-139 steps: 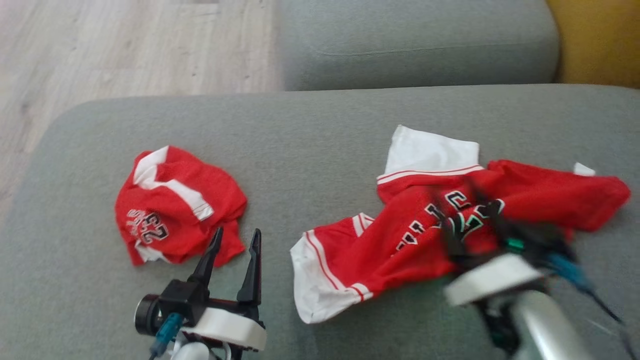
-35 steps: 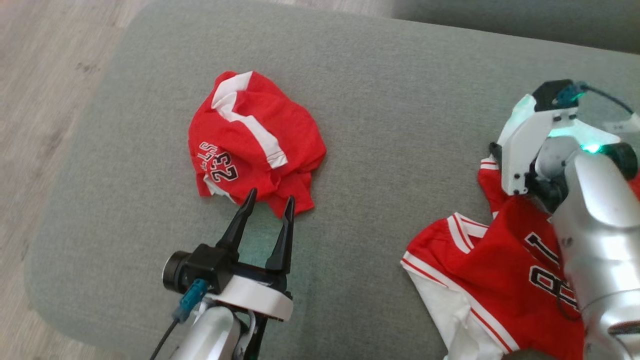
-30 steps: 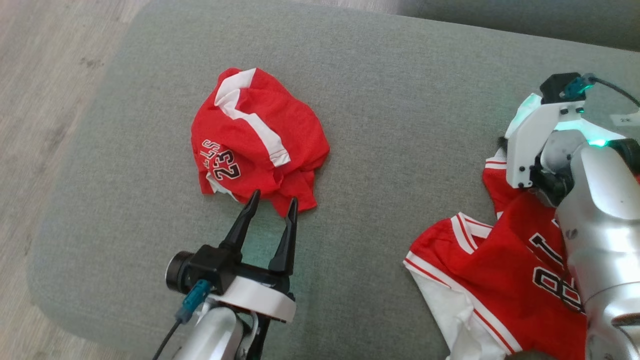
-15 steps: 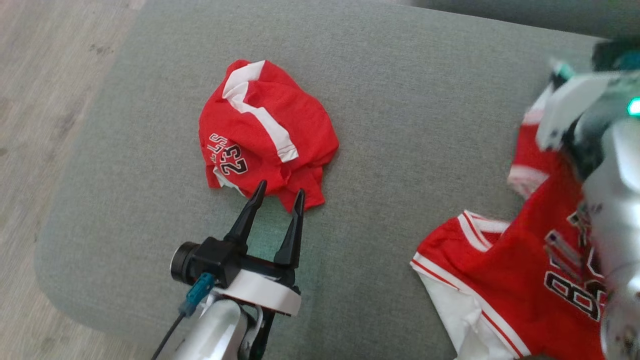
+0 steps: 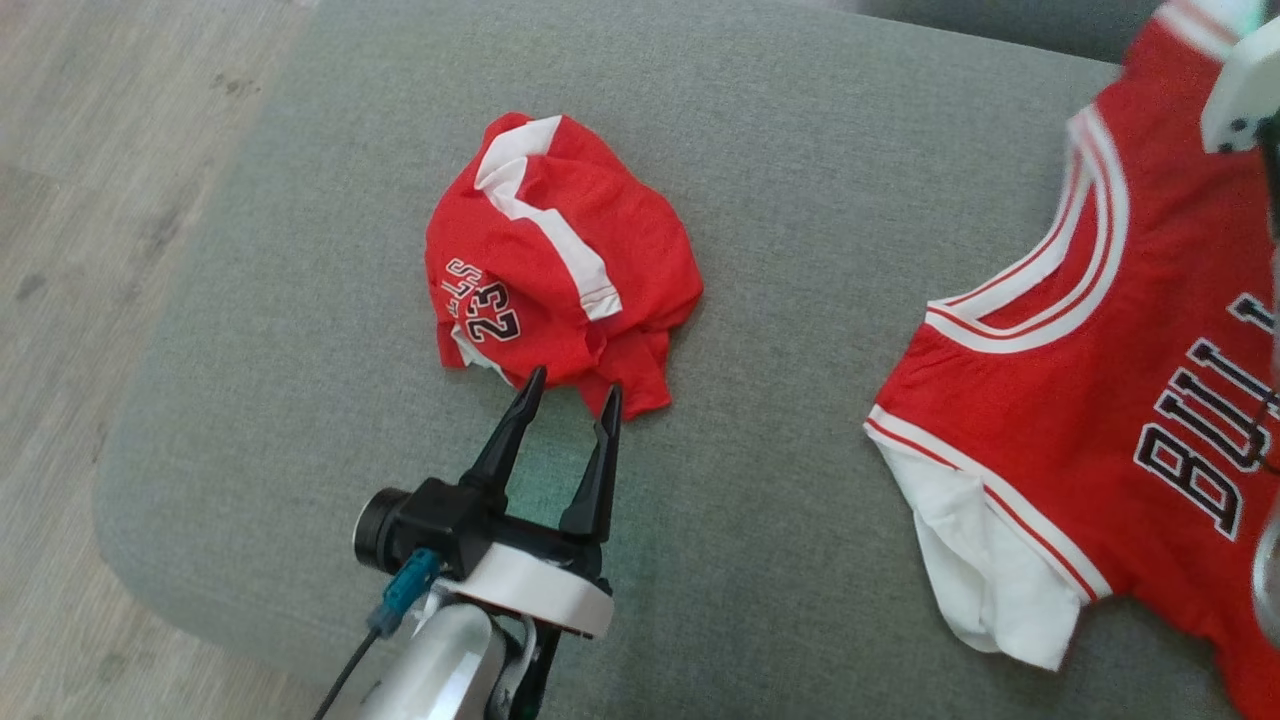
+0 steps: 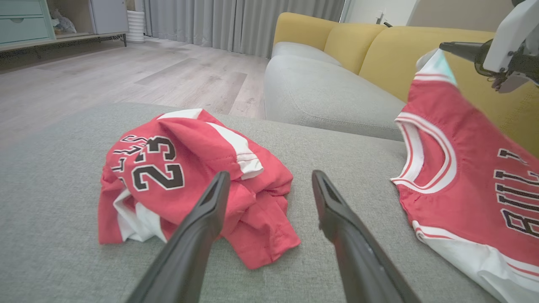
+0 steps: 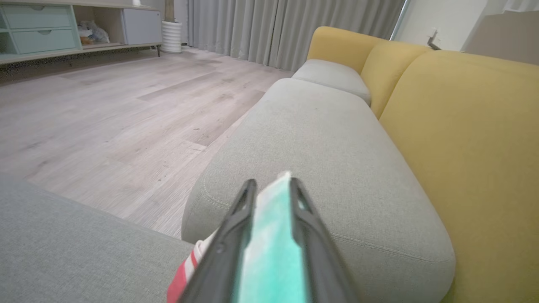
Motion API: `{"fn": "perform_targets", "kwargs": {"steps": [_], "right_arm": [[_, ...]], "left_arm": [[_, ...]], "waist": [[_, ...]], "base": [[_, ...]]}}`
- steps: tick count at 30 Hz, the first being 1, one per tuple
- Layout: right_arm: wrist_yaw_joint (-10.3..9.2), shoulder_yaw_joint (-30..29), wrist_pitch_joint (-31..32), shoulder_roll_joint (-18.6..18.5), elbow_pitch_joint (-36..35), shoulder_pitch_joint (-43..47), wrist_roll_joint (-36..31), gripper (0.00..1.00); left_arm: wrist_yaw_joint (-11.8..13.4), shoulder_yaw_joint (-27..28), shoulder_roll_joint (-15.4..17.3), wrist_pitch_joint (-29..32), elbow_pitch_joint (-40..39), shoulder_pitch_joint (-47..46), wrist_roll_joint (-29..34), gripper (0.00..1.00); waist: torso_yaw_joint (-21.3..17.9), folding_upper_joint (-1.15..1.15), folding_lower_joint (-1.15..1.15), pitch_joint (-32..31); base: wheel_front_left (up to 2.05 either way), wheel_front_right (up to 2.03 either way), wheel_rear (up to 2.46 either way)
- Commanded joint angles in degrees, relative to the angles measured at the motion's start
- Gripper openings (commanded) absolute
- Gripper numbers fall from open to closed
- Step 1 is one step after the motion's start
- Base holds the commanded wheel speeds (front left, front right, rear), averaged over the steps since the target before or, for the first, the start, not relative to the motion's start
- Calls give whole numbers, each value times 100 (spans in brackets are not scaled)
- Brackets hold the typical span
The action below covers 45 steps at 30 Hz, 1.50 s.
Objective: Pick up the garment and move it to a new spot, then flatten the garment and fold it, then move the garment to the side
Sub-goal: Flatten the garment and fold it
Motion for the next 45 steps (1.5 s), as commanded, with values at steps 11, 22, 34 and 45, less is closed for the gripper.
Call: {"fn": "perform_targets", "kwargs": {"steps": [11, 22, 34, 45], "right_arm": [[-4, -22, -538, 702, 837, 131, 117, 100], [-4, 1085, -1013, 1123, 444, 1069, 2134, 100], [-4, 2467, -1016, 1127, -2984, 4840, 3793, 100], [-4, 2211, -713, 1127, -4368, 6111, 3618, 100]], "left_arm": [[41, 402, 7, -55, -110, -134, 107, 100], [21, 845, 68, -55, -76, 220, 226, 100], [-21, 1149, 103, -55, -178, 640, 309, 100], [-109, 1242, 65, -55, -218, 891, 423, 100]], "waist": [[-487, 0, 0, -315], [-1332, 0, 0, -1039], [-2044, 0, 0, -1499], [-2076, 0, 0, -1436]], "base": [[0, 0, 0], [0, 0, 0], [0, 0, 0], [0, 0, 0]]}}
